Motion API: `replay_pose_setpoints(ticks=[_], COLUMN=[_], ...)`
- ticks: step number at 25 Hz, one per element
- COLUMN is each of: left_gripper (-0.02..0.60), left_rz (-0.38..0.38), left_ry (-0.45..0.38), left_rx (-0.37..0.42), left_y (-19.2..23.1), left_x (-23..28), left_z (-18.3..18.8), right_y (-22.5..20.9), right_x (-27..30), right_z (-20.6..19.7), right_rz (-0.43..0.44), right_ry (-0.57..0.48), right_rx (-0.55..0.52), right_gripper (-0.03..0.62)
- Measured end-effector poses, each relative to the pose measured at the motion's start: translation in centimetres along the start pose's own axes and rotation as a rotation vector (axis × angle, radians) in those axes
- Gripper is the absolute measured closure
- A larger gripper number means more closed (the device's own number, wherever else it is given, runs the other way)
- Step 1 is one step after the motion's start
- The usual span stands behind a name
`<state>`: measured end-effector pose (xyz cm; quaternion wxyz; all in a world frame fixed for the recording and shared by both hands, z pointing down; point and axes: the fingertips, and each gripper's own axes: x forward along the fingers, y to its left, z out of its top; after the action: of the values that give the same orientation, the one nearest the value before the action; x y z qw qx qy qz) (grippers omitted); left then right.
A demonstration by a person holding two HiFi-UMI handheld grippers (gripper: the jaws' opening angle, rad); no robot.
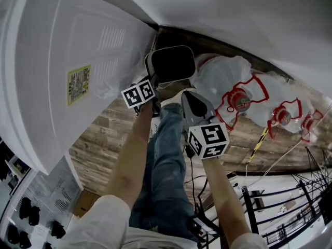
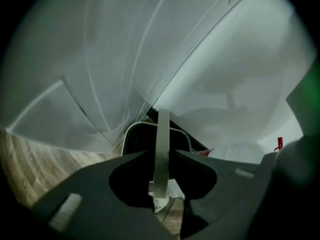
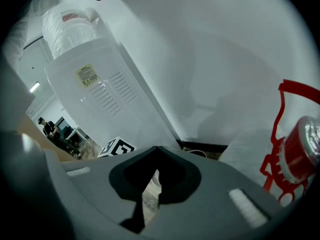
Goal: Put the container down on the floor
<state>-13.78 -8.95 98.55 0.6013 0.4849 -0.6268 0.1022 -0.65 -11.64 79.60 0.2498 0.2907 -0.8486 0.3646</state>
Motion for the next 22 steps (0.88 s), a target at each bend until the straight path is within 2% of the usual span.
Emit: replay_pose_setpoints(ticks=[3,5,9,13,17,22], left_gripper=[0.457,0.456,0.456,0.454,0.451,0.451], left_rz=[0.081,0.108,0.129,0.161,0.199,0.173], left_ry=[0.011,0.026,0.052,0.077,0.062,0.057], left_rx=[0.016,0.014,0.030,0.091,0.117,0.160], left_y=[1.7,2.7,3.9,4.8,5.0,3.2], left_x=[-0.2,-0.2,-0.3,-0.4,-1.0,-1.9], left_z=[-0.1,-0.5,-1.1,-1.5,-1.2,-0.7], right_y=[-0.1,-0.1,0.2,0.2,0.1,0.5], right_x=[0.3,0.4,0.5,0.7,0.3,-1.2], right_z=[-0.2,-0.6,-1.1,-1.3,-0.9,0.3], right_rz=[0.001,0.004,0.009,0.007,-0.010,-0.039], right_ry=[0.004,0.009,0.016,0.016,0.004,-0.020], right_rx=[0.000,0.004,0.005,-0.004,-0.019,-0.048], right_gripper=[0.571,0.571,0.571,0.571,0.571,0.571])
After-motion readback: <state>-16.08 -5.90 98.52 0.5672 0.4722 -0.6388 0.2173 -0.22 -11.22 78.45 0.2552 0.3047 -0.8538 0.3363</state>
